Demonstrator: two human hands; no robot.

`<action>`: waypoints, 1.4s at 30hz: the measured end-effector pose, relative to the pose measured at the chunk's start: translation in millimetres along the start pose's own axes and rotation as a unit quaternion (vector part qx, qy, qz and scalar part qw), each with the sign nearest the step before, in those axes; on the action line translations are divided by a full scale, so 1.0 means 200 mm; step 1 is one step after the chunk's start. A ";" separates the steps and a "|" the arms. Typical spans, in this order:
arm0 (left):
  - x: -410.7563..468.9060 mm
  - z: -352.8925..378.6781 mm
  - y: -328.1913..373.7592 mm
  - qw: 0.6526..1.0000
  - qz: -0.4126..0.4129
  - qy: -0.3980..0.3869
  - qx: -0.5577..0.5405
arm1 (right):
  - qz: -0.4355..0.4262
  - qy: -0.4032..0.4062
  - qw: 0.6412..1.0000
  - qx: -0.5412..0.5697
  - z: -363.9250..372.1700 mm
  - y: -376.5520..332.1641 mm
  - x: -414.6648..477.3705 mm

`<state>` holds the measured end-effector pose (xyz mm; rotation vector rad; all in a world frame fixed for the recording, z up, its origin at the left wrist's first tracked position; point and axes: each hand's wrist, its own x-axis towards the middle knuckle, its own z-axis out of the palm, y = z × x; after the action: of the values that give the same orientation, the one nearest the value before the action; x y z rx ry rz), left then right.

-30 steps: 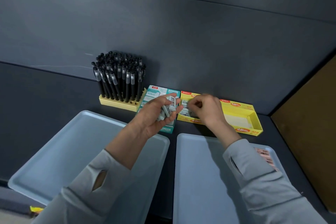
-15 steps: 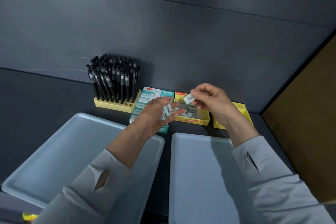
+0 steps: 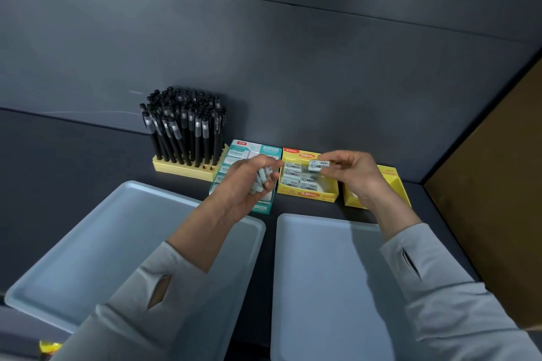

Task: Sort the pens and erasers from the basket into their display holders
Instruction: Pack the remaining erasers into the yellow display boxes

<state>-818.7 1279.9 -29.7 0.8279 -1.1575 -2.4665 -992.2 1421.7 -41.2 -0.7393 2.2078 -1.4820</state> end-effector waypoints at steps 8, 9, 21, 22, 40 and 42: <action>0.02 -0.04 0.00 0.999 0.021 0.026 0.001 | -0.009 0.003 0.987 -0.159 0.05 0.06 0.04; 0.02 -0.04 0.00 0.999 0.022 0.027 -0.002 | -0.018 -0.001 0.983 -0.181 0.06 0.07 0.04; 0.04 -0.03 -0.05 0.993 0.054 0.013 0.105 | -0.103 0.007 0.925 -0.365 0.13 0.06 0.07; 0.05 -0.03 -0.05 0.992 0.055 0.013 0.112 | -0.104 0.012 0.929 -0.355 0.13 0.04 0.06; 0.06 -0.01 0.00 0.997 0.037 0.066 0.035 | 0.015 -0.107 0.989 0.099 0.10 -0.07 -0.03; 0.05 -0.02 -0.01 0.997 0.040 0.054 0.047 | 0.014 -0.090 0.990 0.106 0.10 -0.06 -0.02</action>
<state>-824.3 1272.9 -37.1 0.9108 -1.2495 -2.2890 -974.3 1406.5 -36.8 -0.7386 1.8869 -1.5410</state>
